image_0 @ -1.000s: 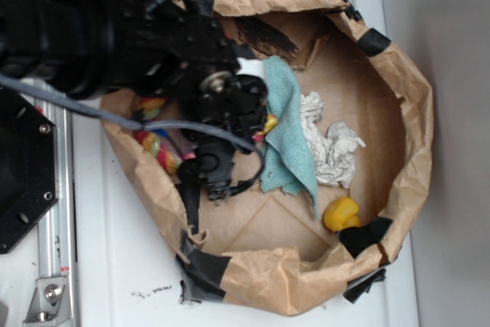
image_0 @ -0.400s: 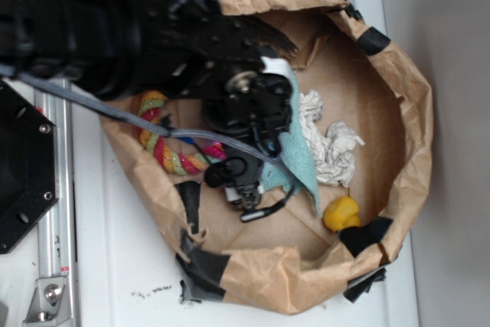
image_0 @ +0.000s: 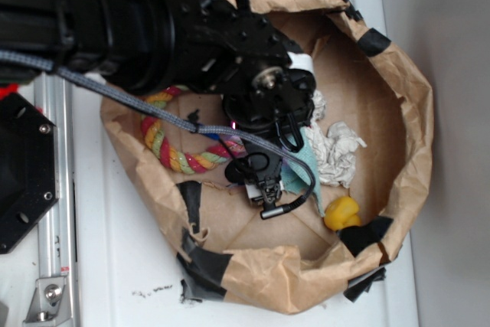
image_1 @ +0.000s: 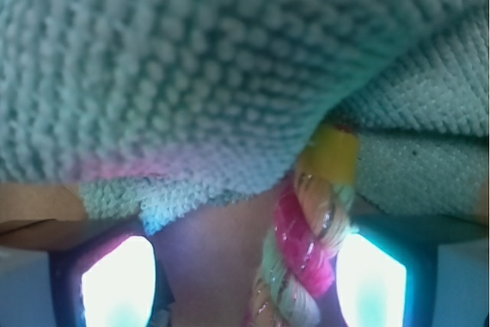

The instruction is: Grab the multicolored rope.

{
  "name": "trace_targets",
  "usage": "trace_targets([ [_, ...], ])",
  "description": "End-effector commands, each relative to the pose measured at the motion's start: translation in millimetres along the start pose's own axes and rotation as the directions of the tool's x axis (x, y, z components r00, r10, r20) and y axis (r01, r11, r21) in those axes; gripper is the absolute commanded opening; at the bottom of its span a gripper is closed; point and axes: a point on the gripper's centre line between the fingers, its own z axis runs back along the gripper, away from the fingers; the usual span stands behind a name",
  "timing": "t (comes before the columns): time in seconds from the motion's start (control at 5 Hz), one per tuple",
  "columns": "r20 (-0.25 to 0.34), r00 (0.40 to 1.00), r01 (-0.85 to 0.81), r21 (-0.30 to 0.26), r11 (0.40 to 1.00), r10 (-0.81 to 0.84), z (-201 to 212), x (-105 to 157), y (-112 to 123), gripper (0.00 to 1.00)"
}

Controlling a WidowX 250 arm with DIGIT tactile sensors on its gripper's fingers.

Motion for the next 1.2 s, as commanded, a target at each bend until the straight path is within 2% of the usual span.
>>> trace_targets([
  [0.0, 0.025, 1.000, -0.011, -0.024, 1.000, 0.011, 2, -21, 21, 0.00],
  [0.4, 0.011, 1.000, 0.012, -0.005, 1.000, -0.012, 2, -36, 27, 0.00],
  [0.8, 0.022, 1.000, 0.015, -0.012, 1.000, -0.015, 6, -38, 23, 0.00],
  [1.0, 0.044, 0.999, -0.002, -0.020, 1.000, 0.003, 21, -35, 21, 0.00],
])
